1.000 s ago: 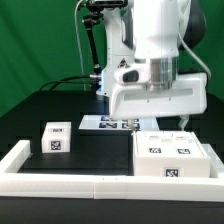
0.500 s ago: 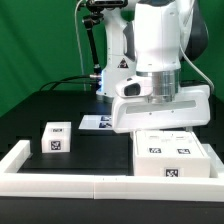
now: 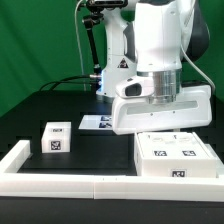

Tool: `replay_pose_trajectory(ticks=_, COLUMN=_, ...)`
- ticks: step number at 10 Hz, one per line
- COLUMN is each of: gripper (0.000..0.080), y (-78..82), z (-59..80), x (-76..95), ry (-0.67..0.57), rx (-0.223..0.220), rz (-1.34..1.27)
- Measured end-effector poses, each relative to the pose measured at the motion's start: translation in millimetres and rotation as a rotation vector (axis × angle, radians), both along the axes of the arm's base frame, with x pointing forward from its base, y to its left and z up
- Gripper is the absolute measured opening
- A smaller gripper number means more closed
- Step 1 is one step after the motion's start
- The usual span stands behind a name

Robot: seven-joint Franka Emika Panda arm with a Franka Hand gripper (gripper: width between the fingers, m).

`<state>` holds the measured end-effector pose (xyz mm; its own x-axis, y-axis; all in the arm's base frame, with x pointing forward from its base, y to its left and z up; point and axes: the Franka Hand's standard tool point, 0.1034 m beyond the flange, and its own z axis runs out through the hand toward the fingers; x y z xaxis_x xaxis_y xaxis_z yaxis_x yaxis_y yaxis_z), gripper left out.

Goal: Assemble cabinet

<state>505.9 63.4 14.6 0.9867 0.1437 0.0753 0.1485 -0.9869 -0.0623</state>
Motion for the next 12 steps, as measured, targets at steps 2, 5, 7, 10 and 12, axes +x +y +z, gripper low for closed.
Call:
replay_pose_trajectory(ticks=2, gripper=0.0209, y=-5.0, z=11.1, x=-2.2, ry=0.0, rx=-0.009, rz=0.042)
replay_pose_trajectory(ticks=5, gripper=0.0209, y=-6.7, z=48.4, x=-2.3, ry=-0.01, rx=-0.023, rz=0.075)
replay_pose_trajectory(ticks=7, gripper=0.0179, y=-7.6, z=74.7, x=3.5, ry=-0.017, rx=-0.033, rz=0.089)
replay_pose_trajectory(ticks=10, gripper=0.0016, y=-6.3, z=95.7, x=24.7, ry=0.004, rx=-0.037, rz=0.101)
replay_pose_trajectory(ticks=12, gripper=0.0003, y=-5.7, z=92.9, x=25.4, ry=0.005, rx=-0.036, rz=0.109)
